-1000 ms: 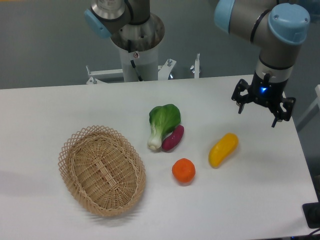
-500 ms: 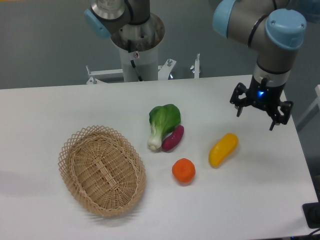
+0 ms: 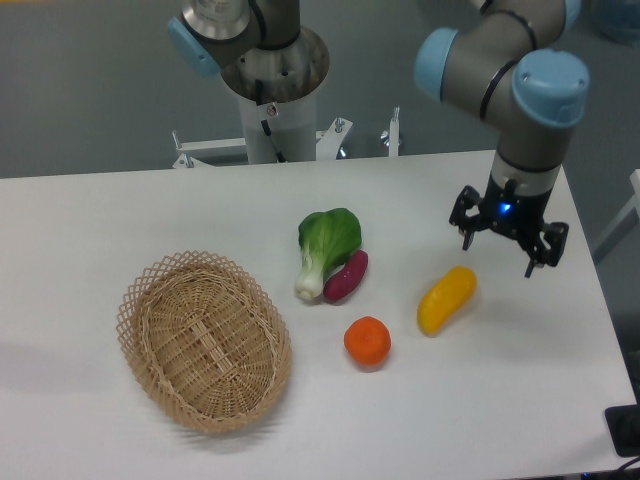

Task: Pick up the mango from the table
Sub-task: 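Move the open gripper over the yellow mango and lower toward it, then lower the gripper around the yellow mango and close on it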

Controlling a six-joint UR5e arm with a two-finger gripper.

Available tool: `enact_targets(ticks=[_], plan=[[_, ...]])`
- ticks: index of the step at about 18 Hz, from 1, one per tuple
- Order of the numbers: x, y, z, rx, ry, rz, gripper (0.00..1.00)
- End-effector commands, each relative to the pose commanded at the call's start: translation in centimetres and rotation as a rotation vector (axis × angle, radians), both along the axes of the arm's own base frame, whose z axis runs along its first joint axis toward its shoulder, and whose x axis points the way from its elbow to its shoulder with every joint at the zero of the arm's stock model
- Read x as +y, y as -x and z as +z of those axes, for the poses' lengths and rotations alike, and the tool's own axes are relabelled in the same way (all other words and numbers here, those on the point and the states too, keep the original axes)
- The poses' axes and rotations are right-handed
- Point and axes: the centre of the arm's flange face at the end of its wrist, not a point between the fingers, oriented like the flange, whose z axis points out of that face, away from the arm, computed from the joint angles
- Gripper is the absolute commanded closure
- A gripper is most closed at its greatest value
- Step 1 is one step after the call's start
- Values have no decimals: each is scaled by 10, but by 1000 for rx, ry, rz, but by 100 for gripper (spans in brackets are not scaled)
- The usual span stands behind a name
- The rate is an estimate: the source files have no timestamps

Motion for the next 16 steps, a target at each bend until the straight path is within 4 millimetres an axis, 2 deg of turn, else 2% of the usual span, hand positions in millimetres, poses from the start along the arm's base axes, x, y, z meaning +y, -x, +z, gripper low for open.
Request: enact_targets(ticks=[5,8,10,16], plan=[[2,-15,-42,-63,31,-19,0],[-3,-21,-61,-37,40,-123,0],[-7,-24,-66,-38,51,-171,0],[-7,-22,-70,-34,55,-166,0]])
